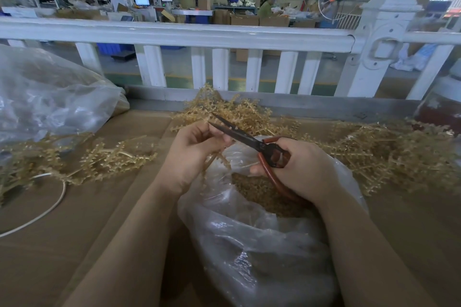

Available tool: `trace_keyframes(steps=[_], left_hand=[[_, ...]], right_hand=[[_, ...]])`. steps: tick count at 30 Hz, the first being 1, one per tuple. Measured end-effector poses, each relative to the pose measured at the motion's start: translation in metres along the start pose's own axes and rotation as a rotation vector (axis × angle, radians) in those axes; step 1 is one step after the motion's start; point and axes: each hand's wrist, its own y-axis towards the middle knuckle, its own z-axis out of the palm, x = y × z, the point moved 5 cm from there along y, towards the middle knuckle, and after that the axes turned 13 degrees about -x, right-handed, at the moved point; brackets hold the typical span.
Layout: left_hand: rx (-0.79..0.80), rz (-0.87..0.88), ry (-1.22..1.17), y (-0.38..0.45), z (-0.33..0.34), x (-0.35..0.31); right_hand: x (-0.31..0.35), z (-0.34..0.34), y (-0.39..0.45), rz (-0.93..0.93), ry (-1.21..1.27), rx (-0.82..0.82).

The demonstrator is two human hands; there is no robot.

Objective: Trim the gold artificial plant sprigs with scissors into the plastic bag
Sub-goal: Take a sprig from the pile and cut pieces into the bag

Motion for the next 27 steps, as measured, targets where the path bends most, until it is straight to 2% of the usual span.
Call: trace_keyframes(steps=[8,27], left_hand=[[0.051,0.04,0.168,-0.0025,0.0051,-0.0021],[0.103,0.045,0.2,-0.0042,0.0084,-0.0011]], right_hand=[[0.0034,-0.0013,-0.0004,-0.018,-0.044,0.066],[0.0055,-0.0014,0.0003,-0.009,0.0,0.058]])
